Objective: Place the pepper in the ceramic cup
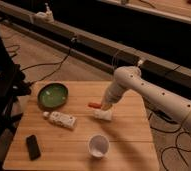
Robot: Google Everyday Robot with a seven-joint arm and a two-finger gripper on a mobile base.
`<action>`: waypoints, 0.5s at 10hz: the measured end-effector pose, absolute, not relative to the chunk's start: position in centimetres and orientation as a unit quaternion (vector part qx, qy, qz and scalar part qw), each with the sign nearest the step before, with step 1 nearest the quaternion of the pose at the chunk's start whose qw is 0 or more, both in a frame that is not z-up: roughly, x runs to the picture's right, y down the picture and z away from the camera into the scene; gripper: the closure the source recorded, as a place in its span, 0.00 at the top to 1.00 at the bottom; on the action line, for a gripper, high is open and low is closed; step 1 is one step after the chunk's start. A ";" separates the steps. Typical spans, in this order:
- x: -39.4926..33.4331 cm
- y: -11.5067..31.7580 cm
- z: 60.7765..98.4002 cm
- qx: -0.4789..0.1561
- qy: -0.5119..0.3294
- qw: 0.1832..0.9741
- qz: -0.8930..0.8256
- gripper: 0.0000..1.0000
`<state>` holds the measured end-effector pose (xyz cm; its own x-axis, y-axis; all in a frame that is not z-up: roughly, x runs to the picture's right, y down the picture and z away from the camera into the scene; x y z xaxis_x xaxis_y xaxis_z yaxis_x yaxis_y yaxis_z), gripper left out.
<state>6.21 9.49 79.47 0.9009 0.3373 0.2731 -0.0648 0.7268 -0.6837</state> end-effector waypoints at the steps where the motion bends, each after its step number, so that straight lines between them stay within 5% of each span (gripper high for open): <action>1: 6.1 9.1 78.2 -0.354 -0.209 0.907 0.094 0.00; 5: 6.7 9.1 74.7 -0.347 -0.229 0.909 0.022 0.00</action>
<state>6.66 9.09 74.65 0.8938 0.2001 0.4013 0.1184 0.7578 -0.6416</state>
